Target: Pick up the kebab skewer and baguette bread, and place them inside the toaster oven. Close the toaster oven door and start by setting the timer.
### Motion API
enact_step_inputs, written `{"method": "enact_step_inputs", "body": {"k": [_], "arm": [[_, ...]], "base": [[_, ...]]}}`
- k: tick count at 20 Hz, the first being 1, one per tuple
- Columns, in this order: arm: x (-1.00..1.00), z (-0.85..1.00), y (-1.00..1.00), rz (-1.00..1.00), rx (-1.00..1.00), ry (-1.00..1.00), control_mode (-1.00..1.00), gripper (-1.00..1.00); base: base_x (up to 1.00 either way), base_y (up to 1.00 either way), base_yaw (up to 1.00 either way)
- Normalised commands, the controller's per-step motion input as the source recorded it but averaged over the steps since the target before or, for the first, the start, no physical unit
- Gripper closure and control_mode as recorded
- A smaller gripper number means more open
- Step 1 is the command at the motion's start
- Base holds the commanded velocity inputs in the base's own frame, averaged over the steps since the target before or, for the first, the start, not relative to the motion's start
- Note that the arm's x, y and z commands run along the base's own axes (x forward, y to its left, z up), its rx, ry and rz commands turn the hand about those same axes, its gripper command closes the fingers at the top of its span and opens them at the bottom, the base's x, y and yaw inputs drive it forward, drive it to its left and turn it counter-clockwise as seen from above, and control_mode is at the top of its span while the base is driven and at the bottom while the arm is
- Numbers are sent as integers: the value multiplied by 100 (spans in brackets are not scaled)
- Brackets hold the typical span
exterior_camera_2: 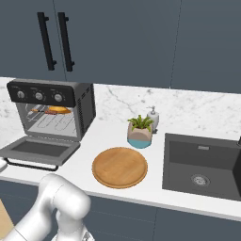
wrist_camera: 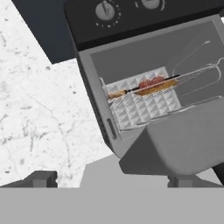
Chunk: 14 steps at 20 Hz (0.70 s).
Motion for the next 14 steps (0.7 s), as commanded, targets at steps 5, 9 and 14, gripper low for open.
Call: {"method": "enact_step_inputs", "body": {"k": [5,9,14], "arm": [[2,19,0,0,0,-13,-100,-100],[9,24,0,0,0,-13,-100,-100],[10,25,0,0,1,-12,-100,-100]], "base": [[0,0,0],[0,0,0],[0,0,0]]}}
